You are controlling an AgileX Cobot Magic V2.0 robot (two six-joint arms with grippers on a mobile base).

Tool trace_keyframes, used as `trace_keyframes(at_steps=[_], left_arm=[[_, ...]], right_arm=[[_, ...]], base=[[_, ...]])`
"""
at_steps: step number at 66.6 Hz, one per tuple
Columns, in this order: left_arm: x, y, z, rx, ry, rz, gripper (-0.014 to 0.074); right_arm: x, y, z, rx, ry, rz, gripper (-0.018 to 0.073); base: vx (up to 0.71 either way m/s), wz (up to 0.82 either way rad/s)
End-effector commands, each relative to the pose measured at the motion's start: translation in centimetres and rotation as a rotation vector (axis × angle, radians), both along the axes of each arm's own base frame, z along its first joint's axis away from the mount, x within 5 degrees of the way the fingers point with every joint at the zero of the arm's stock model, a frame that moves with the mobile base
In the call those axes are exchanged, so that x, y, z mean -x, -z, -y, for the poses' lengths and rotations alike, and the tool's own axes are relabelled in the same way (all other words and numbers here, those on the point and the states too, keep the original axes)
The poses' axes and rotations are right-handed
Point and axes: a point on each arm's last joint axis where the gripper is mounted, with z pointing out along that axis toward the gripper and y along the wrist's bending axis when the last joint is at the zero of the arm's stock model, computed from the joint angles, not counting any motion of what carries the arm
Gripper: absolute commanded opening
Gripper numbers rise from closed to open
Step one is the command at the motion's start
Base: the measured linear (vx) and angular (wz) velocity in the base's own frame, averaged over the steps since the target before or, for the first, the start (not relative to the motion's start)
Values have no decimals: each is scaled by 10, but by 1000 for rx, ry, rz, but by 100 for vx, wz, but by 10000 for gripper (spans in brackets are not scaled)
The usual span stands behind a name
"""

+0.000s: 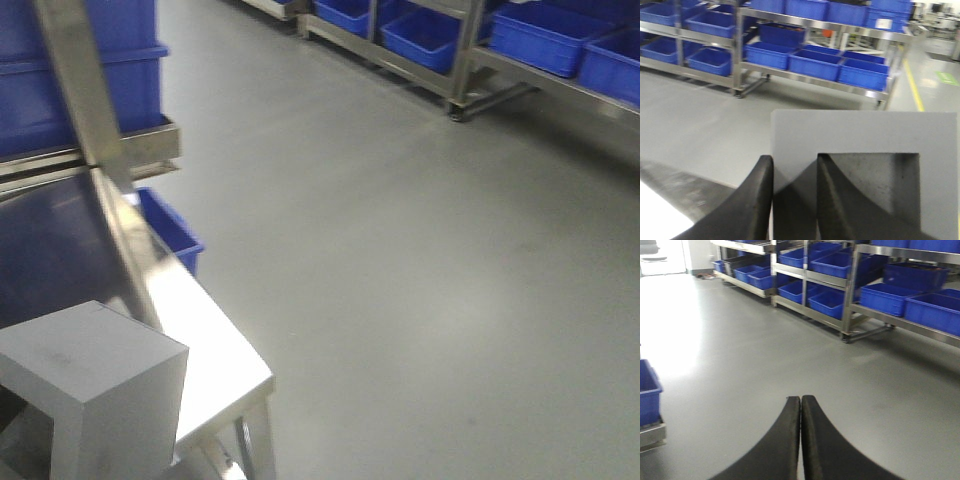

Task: Sort gray base to blue bin
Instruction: 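Drive the base away from the table holding the block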

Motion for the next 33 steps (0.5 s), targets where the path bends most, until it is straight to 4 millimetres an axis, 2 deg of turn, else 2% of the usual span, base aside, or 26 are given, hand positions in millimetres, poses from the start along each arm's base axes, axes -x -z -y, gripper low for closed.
trace_keyframes(at_steps=[1,33], left_arm=[[0,-20,1,87,15,101,-8],[0,-20,1,87,15,101,-8]], right_arm=[[0,-6,0,21,-4,81,-5],[0,-6,0,21,-4,81,-5]], base=[[-8,-54],[-7,-65]])
